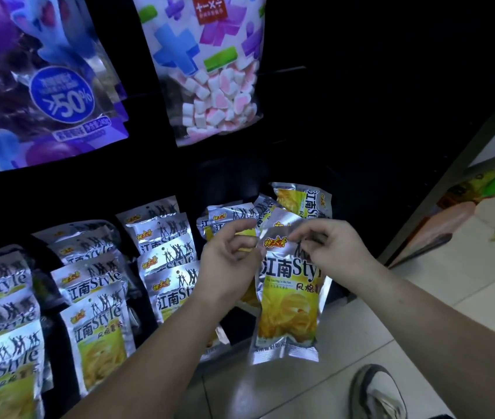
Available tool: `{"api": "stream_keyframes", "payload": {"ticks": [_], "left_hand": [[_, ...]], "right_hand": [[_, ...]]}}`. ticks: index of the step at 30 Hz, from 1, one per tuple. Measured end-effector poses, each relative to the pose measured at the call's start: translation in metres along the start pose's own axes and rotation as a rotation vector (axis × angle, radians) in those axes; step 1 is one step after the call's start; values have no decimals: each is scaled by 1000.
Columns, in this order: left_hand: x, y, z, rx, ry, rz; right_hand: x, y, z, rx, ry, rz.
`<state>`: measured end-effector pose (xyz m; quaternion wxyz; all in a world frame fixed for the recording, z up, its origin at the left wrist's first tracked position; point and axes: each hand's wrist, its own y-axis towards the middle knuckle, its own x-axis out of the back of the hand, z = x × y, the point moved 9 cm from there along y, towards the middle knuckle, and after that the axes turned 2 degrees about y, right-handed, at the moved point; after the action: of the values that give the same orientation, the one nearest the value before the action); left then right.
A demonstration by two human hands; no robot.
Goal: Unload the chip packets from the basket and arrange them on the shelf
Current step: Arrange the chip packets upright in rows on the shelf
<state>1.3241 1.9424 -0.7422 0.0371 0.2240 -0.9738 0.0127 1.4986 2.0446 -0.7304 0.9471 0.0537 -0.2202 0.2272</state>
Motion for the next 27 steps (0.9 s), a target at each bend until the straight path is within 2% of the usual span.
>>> {"api": "stream_keyframes", "payload": {"ticks": [2,5,10,12,16,18,20,22,24,27], "left_hand": [[5,0,-5,-12,37,-42],[15,3,-3,-19,60,-85],[3,-2,16,-51,151,145],[-1,-7,30,-23,208,176],[17,-5,62,51,196,-20],[26,-3,80,103,189,-93],[31,1,95,151,217,-132],[35,7,103,182,278,-179],[38,15,109,206,317,-235],[35,34,111,185,385,-280]], "right_hand": [[-4,-1,-2,-75,145,-6],[-10,1,-5,-127,201,-31],[-12,-2,-18,-170,199,-91],[-17,-2,-20,-168,204,-100],[-29,14,-16,-116,196,-183],[-28,26,-19,-75,91,-229],[-31,44,-31,-67,-155,-154],[-46,63,-53,-92,-379,45],[-66,78,-71,-83,-488,235],[-85,93,-95,-49,-594,353]]}}
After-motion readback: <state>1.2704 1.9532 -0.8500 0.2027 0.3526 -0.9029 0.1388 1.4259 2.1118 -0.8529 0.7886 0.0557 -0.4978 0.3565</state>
